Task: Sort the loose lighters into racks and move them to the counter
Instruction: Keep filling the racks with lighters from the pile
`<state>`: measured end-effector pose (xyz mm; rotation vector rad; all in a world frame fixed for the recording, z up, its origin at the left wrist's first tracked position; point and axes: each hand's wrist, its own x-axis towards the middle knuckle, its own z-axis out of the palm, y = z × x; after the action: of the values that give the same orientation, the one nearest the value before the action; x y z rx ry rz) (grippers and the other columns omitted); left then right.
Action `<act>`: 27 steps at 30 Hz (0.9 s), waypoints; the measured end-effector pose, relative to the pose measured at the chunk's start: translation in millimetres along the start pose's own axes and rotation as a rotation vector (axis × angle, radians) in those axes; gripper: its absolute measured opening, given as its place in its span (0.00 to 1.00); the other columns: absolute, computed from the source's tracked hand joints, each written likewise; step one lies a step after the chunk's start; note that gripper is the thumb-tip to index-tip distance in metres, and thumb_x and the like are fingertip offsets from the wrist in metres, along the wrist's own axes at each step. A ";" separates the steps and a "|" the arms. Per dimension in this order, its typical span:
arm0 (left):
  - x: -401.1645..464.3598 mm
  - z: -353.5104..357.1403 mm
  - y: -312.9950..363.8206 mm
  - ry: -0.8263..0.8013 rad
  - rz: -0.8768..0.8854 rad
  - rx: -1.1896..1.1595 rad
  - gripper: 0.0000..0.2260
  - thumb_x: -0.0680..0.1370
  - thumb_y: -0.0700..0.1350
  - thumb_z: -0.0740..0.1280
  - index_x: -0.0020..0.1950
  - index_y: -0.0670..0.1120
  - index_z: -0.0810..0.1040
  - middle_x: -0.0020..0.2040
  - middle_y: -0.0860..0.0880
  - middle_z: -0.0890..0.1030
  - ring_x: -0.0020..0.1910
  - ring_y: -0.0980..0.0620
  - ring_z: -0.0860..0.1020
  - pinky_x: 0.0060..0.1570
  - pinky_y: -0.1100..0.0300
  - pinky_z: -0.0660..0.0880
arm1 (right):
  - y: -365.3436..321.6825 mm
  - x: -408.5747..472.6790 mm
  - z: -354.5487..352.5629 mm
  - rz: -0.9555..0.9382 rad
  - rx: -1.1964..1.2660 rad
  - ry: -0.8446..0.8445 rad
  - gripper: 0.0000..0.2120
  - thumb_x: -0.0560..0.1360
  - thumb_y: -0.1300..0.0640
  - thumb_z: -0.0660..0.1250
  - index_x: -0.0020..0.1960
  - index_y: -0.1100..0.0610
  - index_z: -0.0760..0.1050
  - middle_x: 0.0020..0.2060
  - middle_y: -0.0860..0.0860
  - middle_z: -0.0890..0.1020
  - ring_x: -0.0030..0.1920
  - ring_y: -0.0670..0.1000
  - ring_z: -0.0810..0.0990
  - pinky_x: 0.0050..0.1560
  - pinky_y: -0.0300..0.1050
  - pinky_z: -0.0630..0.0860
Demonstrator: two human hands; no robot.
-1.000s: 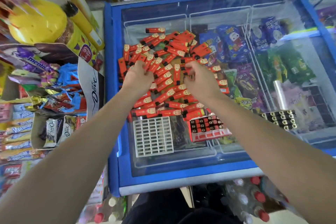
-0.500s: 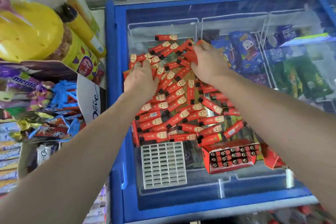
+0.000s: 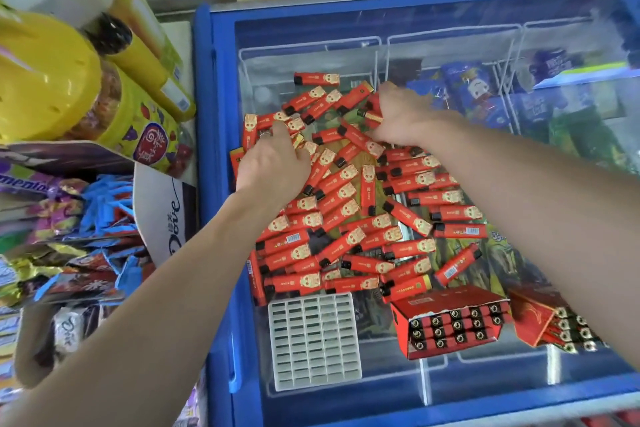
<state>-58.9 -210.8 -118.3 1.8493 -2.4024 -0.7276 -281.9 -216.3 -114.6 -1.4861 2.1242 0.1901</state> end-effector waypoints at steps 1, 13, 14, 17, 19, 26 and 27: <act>-0.1 0.3 1.1 -0.001 -0.003 -0.044 0.13 0.84 0.44 0.59 0.65 0.38 0.70 0.45 0.42 0.78 0.40 0.44 0.75 0.31 0.56 0.63 | 0.6 -2.4 3.6 0.006 0.001 0.016 0.28 0.76 0.56 0.73 0.71 0.61 0.66 0.50 0.54 0.73 0.55 0.60 0.78 0.46 0.48 0.68; -35.6 8.7 46.8 -0.311 -0.224 -0.868 0.09 0.80 0.50 0.67 0.57 0.47 0.74 0.37 0.47 0.79 0.35 0.48 0.77 0.40 0.52 0.75 | 12.4 -90.9 14.9 0.254 1.299 -0.067 0.21 0.70 0.59 0.70 0.62 0.58 0.73 0.38 0.52 0.80 0.35 0.49 0.78 0.43 0.48 0.74; -44.4 11.3 53.0 -0.332 -0.220 -0.905 0.09 0.80 0.51 0.67 0.55 0.48 0.77 0.37 0.48 0.79 0.34 0.49 0.77 0.39 0.53 0.74 | 15.4 -103.9 20.5 0.239 1.391 -0.096 0.22 0.70 0.58 0.70 0.63 0.61 0.73 0.37 0.54 0.81 0.32 0.50 0.78 0.37 0.47 0.75; -76.9 18.8 72.7 -0.372 -0.252 -1.024 0.08 0.81 0.54 0.68 0.53 0.50 0.79 0.38 0.49 0.82 0.34 0.50 0.79 0.38 0.59 0.77 | 22.3 -140.9 38.7 0.191 1.515 -0.126 0.10 0.79 0.58 0.66 0.58 0.62 0.76 0.36 0.55 0.81 0.30 0.50 0.78 0.31 0.44 0.74; -98.3 27.4 82.0 -0.406 -0.281 -1.117 0.15 0.78 0.57 0.70 0.56 0.47 0.77 0.40 0.48 0.83 0.36 0.50 0.80 0.41 0.54 0.78 | 24.4 -167.0 46.0 0.200 1.567 -0.105 0.10 0.82 0.57 0.66 0.59 0.61 0.76 0.37 0.55 0.83 0.33 0.51 0.81 0.34 0.47 0.77; -171.3 44.6 109.4 -0.388 -0.277 -1.131 0.22 0.78 0.61 0.72 0.65 0.51 0.72 0.55 0.46 0.85 0.50 0.49 0.85 0.49 0.51 0.82 | 37.4 -240.4 65.2 0.308 1.637 0.048 0.09 0.81 0.56 0.65 0.60 0.57 0.77 0.52 0.58 0.86 0.52 0.58 0.86 0.56 0.61 0.83; -178.9 45.6 113.1 -0.363 -0.275 -1.117 0.19 0.78 0.61 0.72 0.63 0.53 0.73 0.55 0.46 0.84 0.50 0.48 0.85 0.50 0.49 0.82 | 39.8 -250.1 65.1 0.320 1.685 0.049 0.08 0.82 0.57 0.65 0.59 0.57 0.77 0.52 0.57 0.86 0.51 0.57 0.86 0.55 0.58 0.84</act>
<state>-122.0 -9.3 -70.4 1.5490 -1.2499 -1.9994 -233.0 32.9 -52.2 -0.1221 1.5357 -1.2099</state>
